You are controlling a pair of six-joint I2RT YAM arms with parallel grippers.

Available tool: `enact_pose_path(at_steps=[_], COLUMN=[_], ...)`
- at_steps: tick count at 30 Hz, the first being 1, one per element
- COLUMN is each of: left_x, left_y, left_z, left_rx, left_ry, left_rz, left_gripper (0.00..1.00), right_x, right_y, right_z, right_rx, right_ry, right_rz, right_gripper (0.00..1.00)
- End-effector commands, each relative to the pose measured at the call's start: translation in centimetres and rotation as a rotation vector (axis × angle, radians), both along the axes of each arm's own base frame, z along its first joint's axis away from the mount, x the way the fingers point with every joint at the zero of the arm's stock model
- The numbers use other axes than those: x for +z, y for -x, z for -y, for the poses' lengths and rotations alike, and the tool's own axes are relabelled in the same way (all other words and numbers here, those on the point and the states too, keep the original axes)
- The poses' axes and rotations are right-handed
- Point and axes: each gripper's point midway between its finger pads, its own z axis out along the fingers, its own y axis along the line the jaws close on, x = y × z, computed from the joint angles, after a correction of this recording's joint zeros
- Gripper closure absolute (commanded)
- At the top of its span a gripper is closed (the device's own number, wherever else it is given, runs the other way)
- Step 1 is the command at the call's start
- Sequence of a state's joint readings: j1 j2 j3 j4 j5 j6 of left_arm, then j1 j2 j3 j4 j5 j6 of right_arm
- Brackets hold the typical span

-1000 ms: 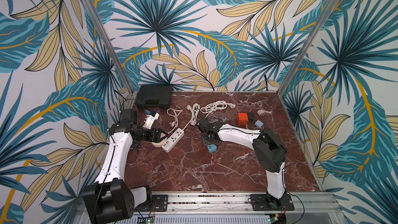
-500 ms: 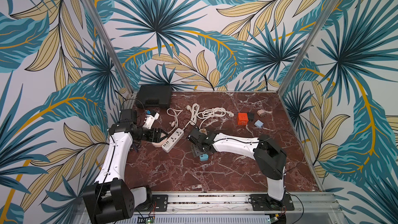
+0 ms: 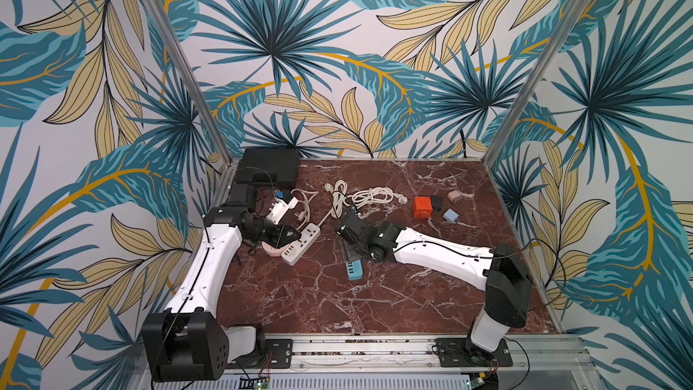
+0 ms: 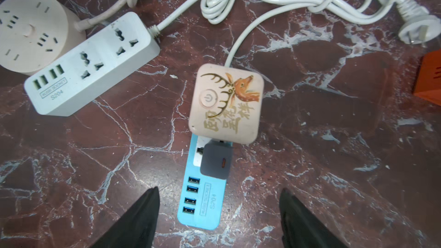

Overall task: Pull the plug off the socket
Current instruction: Move the socket to the center of the board, then remove the plug from the socket.

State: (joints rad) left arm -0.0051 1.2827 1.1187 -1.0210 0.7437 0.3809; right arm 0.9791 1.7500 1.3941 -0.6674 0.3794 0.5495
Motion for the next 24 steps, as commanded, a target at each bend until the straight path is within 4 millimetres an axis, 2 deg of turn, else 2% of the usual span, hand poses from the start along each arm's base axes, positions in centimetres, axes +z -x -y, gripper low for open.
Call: enact_pose_path(at_steps=[1, 6, 11, 17, 20, 24], left_x=[1.5, 1.2, 0.6, -1.8, -3.3, -5.2], left_y=[-1.9, -3.5, -5.0, -6.0, -6.2, -5.9], left_z=[2.1, 5.4, 9.2, 13.2, 14.2, 14.3], left_rx=[-0.075, -0.149, -0.219, -0.287, -0.302, -0.321], left_ry=[-0.017, -0.023, -0.012, -0.013, -0.021, -0.048], left_rz=[0.098, 0.104, 0.090, 0.017, -0.031, -0.107], left_gripper=[1.00, 1.00, 1.00, 1.00, 1.00, 1.00], right_x=[0.5, 1.0, 1.4, 0.4, 0.1, -0.1], right_y=[0.0, 0.2, 0.7, 1.3, 1.6, 1.7], right_z=[2.2, 3.7, 5.9, 8.0, 8.1, 7.9], right_rx=[-0.048, -0.095, -0.150, -0.200, -0.201, -0.192], right_ry=[0.041, 0.033, -0.052, -0.106, -0.123, -0.137], right_rz=[0.021, 0.025, 0.024, -0.005, -0.013, -0.017], right_gripper=[0.21, 0.24, 0.26, 0.26, 0.26, 0.26])
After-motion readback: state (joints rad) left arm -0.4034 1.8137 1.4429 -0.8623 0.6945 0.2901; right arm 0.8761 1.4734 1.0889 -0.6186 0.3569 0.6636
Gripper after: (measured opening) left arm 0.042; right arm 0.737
